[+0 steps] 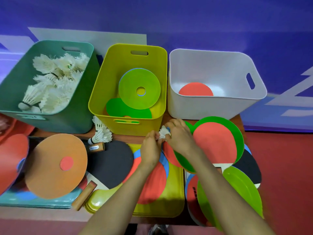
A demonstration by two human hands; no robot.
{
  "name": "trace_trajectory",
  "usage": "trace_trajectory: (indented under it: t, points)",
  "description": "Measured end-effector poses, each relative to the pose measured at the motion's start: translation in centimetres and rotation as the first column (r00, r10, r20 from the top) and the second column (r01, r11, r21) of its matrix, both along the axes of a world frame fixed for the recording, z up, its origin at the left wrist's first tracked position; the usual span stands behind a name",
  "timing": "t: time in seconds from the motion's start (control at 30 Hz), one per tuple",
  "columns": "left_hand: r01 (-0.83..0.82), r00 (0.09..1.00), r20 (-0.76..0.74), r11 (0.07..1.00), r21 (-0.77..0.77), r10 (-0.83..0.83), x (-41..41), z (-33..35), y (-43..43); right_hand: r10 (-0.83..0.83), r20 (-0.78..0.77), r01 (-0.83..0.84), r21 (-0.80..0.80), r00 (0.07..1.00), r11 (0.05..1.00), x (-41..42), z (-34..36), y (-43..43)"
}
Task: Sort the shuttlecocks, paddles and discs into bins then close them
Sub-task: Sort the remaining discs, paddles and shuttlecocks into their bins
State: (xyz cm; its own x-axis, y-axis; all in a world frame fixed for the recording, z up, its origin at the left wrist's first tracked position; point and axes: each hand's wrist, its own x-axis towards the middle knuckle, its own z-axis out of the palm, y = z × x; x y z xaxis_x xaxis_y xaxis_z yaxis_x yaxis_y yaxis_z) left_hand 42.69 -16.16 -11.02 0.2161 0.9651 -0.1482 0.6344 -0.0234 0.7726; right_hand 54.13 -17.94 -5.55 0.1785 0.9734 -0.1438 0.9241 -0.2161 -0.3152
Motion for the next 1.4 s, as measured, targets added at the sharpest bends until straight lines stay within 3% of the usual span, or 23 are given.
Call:
trace_trajectory:
  t: [0.17, 0.3, 0.53, 0.6, 0.7, 0.87, 0.97, 1.13, 1.27, 1.4]
  points:
    - [0.048, 0.994, 0.098, 0.995, 0.085, -0.056, -1.1, -0.2, -0.5, 0.050, 0.068, -0.040, -0.139, 0.996, 0.990, -0.9, 0.1, -0.1]
    - [0.082, 0.988, 0.116, 0.986, 0.149, -0.100, -2.8, 0.7, -0.9, 0.125, 0.178, -0.102, -0.133, 0.976, 0.986, -1.7, 0.5, -0.2]
    - [-0.031, 0.997, 0.068, 0.991, 0.132, 0.022, -6.3, 1.6, -0.8, 0.194, 0.326, -0.156, -0.138, 0.925, 0.978, -3.1, 1.3, 0.2]
    - [-0.041, 0.999, 0.036, 0.988, 0.150, 0.036, -7.4, 1.5, -0.5, 0.202, 0.282, -0.174, -0.123, 0.938, 0.977, -3.4, 1.7, 0.2]
    - [-0.031, 0.997, -0.058, 0.984, 0.178, 0.042, -9.2, 1.6, 0.1, 0.174, 0.038, -0.170, -0.100, 0.984, 0.980, -4.5, 2.3, -0.2]
    - [-0.027, 0.945, -0.299, 0.939, 0.343, 0.136, -14.1, 2.7, 3.4, 0.207, -0.176, -0.221, -0.069, 0.962, 0.973, -7.8, 1.3, -0.4]
    - [-0.050, 0.918, -0.373, 0.974, 0.223, 0.132, -15.9, 3.4, 6.1, 0.206, -0.186, -0.211, -0.006, 0.961, 0.978, -9.9, 1.1, 0.2]
    - [0.030, 0.846, -0.533, 0.999, -0.013, -0.033, -15.6, 2.9, 8.9, 0.157, -0.152, -0.153, 0.040, 0.976, 0.987, -12.1, 1.2, 1.1]
    - [0.088, 0.800, -0.597, 0.996, 0.016, -0.061, -15.5, 2.9, 9.3, 0.130, -0.133, -0.128, 0.027, 0.983, 0.991, -12.5, 1.2, 1.2]
    - [0.046, 0.837, -0.547, 0.997, 0.067, -0.002, -16.4, 3.1, 9.2, 0.116, -0.120, -0.113, 0.030, 0.986, 0.993, -12.4, 1.4, 0.9]
